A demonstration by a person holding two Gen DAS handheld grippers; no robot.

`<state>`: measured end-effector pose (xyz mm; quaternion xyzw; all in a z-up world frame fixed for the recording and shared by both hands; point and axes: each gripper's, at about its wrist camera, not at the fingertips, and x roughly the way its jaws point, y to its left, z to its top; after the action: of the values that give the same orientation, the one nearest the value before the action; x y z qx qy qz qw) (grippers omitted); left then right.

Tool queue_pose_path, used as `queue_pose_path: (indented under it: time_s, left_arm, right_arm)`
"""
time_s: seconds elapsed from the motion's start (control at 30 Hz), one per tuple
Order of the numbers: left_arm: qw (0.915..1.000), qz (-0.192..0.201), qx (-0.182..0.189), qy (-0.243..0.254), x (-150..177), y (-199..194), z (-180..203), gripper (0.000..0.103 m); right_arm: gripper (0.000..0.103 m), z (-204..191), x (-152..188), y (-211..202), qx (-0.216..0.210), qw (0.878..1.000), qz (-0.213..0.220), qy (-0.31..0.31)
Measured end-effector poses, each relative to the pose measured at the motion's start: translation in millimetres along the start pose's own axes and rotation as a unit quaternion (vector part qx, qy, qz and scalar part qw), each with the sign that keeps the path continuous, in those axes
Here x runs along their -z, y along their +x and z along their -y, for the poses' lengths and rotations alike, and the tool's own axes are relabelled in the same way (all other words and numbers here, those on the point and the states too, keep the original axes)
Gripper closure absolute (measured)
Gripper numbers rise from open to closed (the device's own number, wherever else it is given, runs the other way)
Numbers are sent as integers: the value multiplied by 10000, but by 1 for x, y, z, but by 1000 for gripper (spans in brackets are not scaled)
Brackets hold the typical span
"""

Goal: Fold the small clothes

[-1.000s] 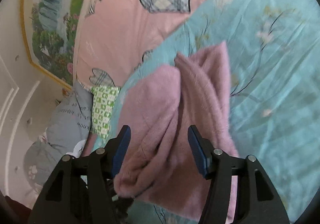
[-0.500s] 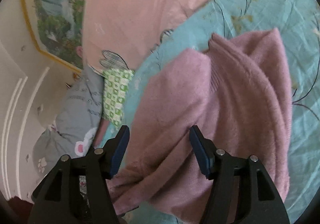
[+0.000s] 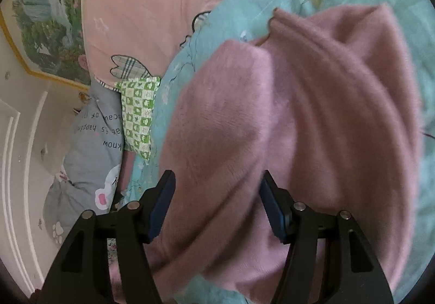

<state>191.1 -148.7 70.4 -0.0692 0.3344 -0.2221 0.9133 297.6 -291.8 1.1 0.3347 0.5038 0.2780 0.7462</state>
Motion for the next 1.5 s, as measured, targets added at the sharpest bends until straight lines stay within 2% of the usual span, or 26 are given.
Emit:
queue_pose_path:
  time_s: [0.03, 0.07, 0.17, 0.23, 0.3, 0.43, 0.53, 0.63, 0.73, 0.83, 0.9, 1.03, 1.1, 1.2, 1.23, 1.3, 1.33, 1.4, 1.5]
  left_arm:
    - [10000, 7, -38, 53, -3, -1, 3, 96]
    - [9999, 49, -51, 127, -6, -3, 6, 96]
    - [9991, 253, 23, 329, -19, -8, 22, 96]
    - [9987, 216, 147, 437, -26, 0, 36, 96]
    - [9984, 114, 217, 518, -27, 17, 51, 96]
    - [9983, -270, 344, 373, -15, 59, 56, 96]
    - [9971, -599, 295, 373, 0, 85, 55, 96]
    - [9955, -841, 248, 358, 11, 98, 51, 93]
    - [9936, -1026, 399, 249, 14, 95, 47, 83]
    - [9913, -1104, 693, 202, 13, 72, 45, 65]
    - [9921, -1012, 714, 179, 12, 51, 41, 42]
    - [9948, -795, 629, -81, 4, 13, 21, 35]
    - [9967, -682, 394, -198, -1, -1, 6, 28]
    - [9971, -616, 57, -438, -7, -16, -24, 26]
    - [9967, -628, -24, -517, -7, -18, -32, 25]
    - [9945, -715, -202, -739, -9, -17, -52, 24]
    - [9932, -756, -235, -853, -9, -15, -61, 24]
    - [9888, -887, -135, -1195, -9, -8, -80, 24]
    - [9796, -1015, 262, -1715, -12, 6, -105, 24]
  right_arm:
    - [82, -6, -3, 3, 157, 9998, 21, -155]
    - [86, -14, -6, 0, 267, 9992, 130, -273]
    - [88, -39, -10, -29, 119, 9950, 612, -780]
    - [88, -54, -10, -56, 67, 9899, 918, -1076]
    - [88, -58, -11, -72, 242, 9870, 1024, -1219]
    - [88, -30, -13, -78, 892, 9853, 925, -1128]
    - [88, -1, -11, -70, 1220, 9839, 802, -1027]
    - [88, 15, -8, -59, 1361, 9829, 735, -999]
    - [88, 23, -6, -58, 1430, 9814, 817, -991]
    - [88, 18, -3, -59, 1723, 9728, 877, -1278]
    - [88, 14, 0, -60, 1945, 9669, 849, -1418]
    - [86, 11, -1, -58, 2179, 9611, 750, -1521]
    - [78, 11, 1, -62, 2289, 9585, 827, -1483]
    - [69, 10, 7, -74, 2473, 9546, 951, -1359]
    - [62, 10, 9, -81, 2547, 9531, 1012, -1284]
    - [38, 7, 14, -91, 2526, 9536, 1125, -1188]
    - [32, 4, 17, -97, 2449, 9552, 1192, -1158]
    - [17, -2, 20, -101, 2275, 9588, 1239, -1167]
    - [12, -5, 20, -96, 2090, 9658, 1090, -1081]
